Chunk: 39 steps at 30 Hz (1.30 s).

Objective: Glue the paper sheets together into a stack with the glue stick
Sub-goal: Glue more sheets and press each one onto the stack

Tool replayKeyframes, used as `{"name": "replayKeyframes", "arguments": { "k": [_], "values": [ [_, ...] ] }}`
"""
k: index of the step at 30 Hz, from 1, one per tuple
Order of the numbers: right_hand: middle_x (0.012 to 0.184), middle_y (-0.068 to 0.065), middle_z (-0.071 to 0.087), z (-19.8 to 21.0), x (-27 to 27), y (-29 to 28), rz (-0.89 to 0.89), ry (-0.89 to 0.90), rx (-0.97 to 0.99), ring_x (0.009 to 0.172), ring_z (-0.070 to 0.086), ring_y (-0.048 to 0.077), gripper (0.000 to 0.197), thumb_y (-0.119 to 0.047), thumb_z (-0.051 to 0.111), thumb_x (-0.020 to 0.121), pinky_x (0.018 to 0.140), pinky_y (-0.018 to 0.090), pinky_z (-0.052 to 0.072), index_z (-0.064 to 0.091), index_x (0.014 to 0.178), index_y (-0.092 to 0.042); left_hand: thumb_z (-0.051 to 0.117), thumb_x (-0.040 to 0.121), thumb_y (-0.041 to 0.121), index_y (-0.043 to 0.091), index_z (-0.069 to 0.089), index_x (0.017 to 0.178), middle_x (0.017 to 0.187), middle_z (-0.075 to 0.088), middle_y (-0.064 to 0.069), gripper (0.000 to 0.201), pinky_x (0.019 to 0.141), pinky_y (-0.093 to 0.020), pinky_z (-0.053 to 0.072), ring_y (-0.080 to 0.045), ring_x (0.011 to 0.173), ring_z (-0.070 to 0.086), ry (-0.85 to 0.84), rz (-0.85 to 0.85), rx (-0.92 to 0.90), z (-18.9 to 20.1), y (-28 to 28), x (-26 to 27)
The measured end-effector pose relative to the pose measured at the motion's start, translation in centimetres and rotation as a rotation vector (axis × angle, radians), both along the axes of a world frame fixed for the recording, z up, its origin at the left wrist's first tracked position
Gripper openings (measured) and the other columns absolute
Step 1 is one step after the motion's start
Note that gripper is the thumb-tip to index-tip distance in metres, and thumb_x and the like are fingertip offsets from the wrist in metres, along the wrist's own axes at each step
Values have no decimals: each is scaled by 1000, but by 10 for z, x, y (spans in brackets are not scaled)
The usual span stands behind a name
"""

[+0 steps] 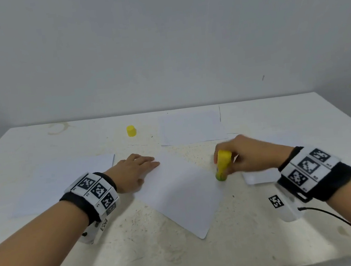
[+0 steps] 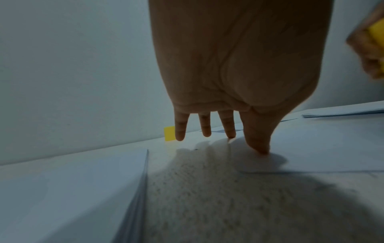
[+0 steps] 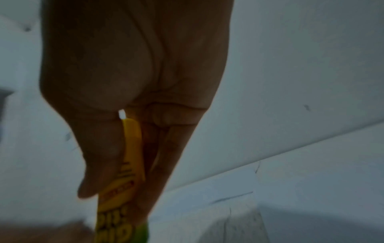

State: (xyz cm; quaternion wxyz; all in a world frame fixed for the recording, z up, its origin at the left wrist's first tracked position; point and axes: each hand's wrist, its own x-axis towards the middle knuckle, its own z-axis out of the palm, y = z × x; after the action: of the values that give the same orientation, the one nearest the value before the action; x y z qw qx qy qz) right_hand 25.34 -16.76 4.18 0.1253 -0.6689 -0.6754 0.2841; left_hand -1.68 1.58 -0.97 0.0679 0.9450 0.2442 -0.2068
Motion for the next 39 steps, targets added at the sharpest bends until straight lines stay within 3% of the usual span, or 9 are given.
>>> {"name": "replayKeyframes", "arguments": {
  "k": [5,9,12,15,19,23,26,33,39],
  "values": [
    [93,12,69,15,8,24,-502,921,384,80,72,24,16,10,61,83,71,24,57,58,88,-5,51,96,36,22,7,154,155,17,4,74,110,-33,31,-17,137,23,-17,40,-32,4,-7,-8],
    [86,12,66,7,-7,63,-722,1278,300,68,71,19,8,-11,52,95,59,22,55,57,90,-7,46,95,49,16,14,151,153,14,-1,73,108,-35,34,-19,137,22,32,51,25,2,-11,-12],
    [86,6,68,-3,-26,91,-628,1228,58,55,59,9,26,-32,47,98,47,18,42,62,99,-11,41,96,54,11,8,152,159,-8,-3,78,117,-42,22,-19,146,4,77,89,3,-4,-17,-14],
    [96,5,68,-11,-55,122,-511,1150,18,59,61,7,22,-21,52,97,51,16,40,60,110,-5,37,96,55,11,-6,153,158,-24,1,84,120,-45,5,-16,147,-15,113,146,-86,-9,-19,-15],
    [88,6,64,-20,-91,164,-449,651,112,73,62,17,30,-6,76,78,68,26,52,62,105,-3,44,95,54,10,-21,149,155,-30,0,94,120,-45,-4,-15,144,-23,108,189,-206,-9,-17,-15],
    [108,6,63,-29,-114,194,-369,207,185,99,59,21,45,-13,79,75,77,22,40,62,115,-6,47,93,54,8,-28,145,154,-32,-3,102,120,-48,-1,-18,145,-23,156,181,-220,-5,-16,-11],
    [123,9,60,-35,-124,211,-336,86,172,113,56,25,47,-15,76,78,81,24,40,58,121,-6,46,93,56,9,-26,146,153,-34,-3,101,119,-49,0,-19,144,-24,178,166,-231,-5,-14,-11],
    [124,8,60,-40,-130,222,-277,-72,149,115,55,24,49,-20,73,81,92,28,44,54,125,-7,47,92,56,9,-25,147,153,-34,-4,102,119,-50,0,-19,144,-25,168,170,-234,-6,-14,-12],
    [130,9,55,-20,-118,202,-288,25,57,120,53,22,67,-31,78,78,101,32,42,48,132,-5,45,93,56,8,-25,147,153,-34,-7,100,119,-50,1,-20,144,-24,180,174,-227,-2,-15,-12]
  ]
}}
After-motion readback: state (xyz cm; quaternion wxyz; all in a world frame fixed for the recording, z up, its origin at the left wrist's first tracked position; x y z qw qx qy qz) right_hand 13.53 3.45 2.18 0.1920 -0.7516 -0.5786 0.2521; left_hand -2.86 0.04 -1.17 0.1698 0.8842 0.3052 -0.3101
